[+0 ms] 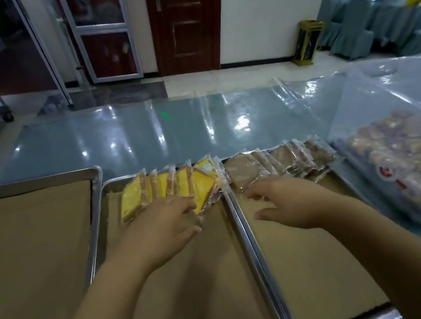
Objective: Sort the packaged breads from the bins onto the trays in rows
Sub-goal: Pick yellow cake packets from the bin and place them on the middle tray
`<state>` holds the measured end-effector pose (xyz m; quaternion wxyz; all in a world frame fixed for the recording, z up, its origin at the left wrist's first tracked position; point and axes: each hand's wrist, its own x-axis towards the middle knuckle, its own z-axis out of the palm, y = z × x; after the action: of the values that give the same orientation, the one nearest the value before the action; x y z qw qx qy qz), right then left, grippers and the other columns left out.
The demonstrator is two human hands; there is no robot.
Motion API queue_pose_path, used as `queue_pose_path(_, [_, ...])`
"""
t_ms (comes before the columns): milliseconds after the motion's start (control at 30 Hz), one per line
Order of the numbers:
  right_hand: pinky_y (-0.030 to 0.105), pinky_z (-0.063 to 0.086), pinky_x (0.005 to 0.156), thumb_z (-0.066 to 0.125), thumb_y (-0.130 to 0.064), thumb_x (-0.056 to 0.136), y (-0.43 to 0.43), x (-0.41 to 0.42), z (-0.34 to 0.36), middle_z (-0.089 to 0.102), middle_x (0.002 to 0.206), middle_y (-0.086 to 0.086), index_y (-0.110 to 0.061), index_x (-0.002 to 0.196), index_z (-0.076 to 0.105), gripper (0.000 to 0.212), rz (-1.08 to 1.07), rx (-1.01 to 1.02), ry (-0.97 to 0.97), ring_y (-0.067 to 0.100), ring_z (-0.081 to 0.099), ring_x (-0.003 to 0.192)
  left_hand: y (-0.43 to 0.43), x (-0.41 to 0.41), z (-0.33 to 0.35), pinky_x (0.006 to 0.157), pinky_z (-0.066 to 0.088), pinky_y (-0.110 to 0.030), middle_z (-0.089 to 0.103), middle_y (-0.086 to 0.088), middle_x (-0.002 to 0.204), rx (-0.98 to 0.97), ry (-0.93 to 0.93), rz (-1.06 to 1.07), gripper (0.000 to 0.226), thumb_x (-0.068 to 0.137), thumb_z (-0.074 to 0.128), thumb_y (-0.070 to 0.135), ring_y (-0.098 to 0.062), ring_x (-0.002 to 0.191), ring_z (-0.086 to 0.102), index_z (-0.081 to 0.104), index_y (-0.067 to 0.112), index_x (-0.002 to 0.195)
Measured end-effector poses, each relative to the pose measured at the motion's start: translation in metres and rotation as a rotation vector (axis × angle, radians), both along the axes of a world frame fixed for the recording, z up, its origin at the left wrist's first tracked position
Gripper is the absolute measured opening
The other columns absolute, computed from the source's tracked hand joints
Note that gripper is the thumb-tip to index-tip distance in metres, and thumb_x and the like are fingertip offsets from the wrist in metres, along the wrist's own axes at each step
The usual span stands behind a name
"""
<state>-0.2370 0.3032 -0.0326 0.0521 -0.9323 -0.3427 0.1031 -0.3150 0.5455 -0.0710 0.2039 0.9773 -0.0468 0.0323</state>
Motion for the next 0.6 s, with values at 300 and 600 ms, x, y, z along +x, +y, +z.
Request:
queue_pose_path(300, [0.034,0.046,0.089,0.054,-0.044,0.088,-0.168,-0.034,0.054,0.059,0.121,-0.003,-0.028,0.125,0.049,0.041,-0.033,0.033,-0.278,0.019,0.055,0.110,-0.147,-0.031,0.063,0.084,0.047,-0.034,0.057,0.015,0.113,0.169,-0.137,-0.066,0.038,0.084,0.060,0.045,-0.009,0.105,0.053,0.053,0.035,0.120])
queue_pose_path(600, [0.031,0.046,0.065,0.063,-0.028,0.086,-0.306,-0.056,0.092,0.070,0.090,0.000,-0.018,0.098,0.068,0.017,0.061,0.202,-0.498,0.024,0.064,0.080,-0.307,-0.039,0.090,0.072,0.047,-0.024,0.061,0.017,0.097,0.104,-0.284,-0.126,0.032,0.082,0.060,0.045,-0.004,0.087,0.057,0.059,0.032,0.112])
